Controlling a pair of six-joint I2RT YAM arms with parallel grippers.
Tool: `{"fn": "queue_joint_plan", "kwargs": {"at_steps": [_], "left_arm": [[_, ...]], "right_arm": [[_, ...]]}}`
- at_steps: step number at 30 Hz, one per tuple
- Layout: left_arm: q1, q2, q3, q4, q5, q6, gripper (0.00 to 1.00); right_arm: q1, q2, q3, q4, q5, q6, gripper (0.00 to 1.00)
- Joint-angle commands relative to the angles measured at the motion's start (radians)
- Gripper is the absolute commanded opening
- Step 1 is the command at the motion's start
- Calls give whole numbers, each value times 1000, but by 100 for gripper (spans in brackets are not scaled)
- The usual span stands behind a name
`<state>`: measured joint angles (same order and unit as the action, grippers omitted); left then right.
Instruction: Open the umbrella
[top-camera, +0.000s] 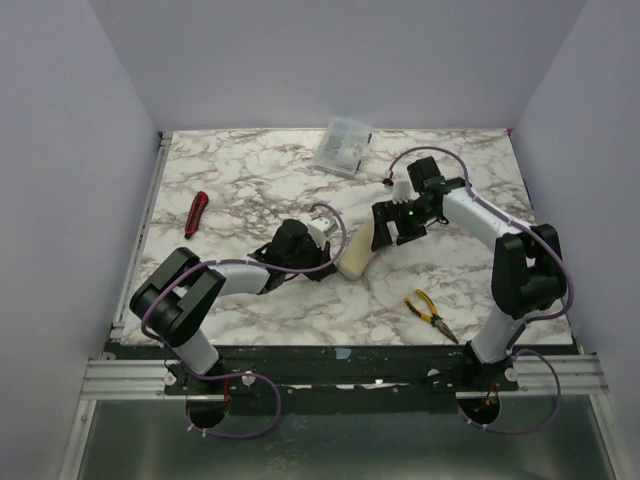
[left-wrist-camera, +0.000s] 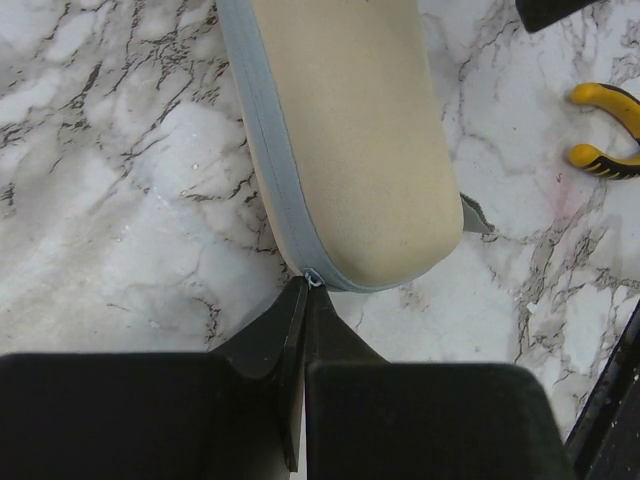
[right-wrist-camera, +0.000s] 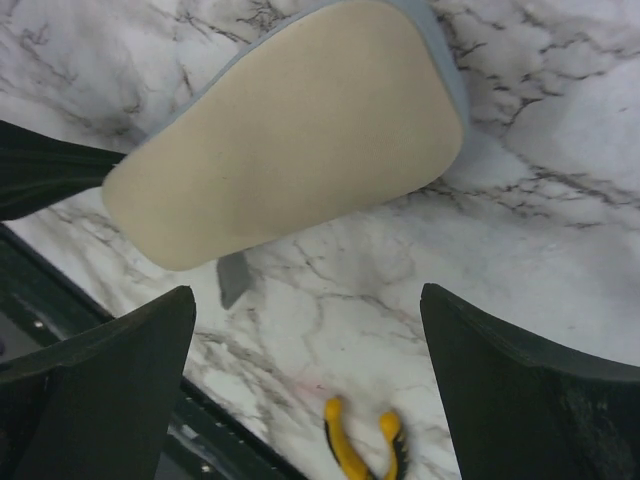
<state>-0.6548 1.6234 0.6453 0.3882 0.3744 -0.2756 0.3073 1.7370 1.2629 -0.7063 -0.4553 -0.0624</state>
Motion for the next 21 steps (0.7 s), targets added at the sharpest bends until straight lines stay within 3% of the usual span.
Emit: {"fn": "queue_joint_plan", "kwargs": {"at_steps": [1,14,16,21], "left_arm": [[-38,25,33,57,-29,-23,0],[-112,52,72,69,-44,-34,0],[-124,52,77,66,-45,-21,0],[-126,47,86,42,-69,0,0]], "right_arm": [[-1,32,-5,-36,-140,178,98],[-1,177,-36,84,-266,230,89],[0,187,-47,93,-261,216,83],[-1,220,-52,75,-212,172,56]]}}
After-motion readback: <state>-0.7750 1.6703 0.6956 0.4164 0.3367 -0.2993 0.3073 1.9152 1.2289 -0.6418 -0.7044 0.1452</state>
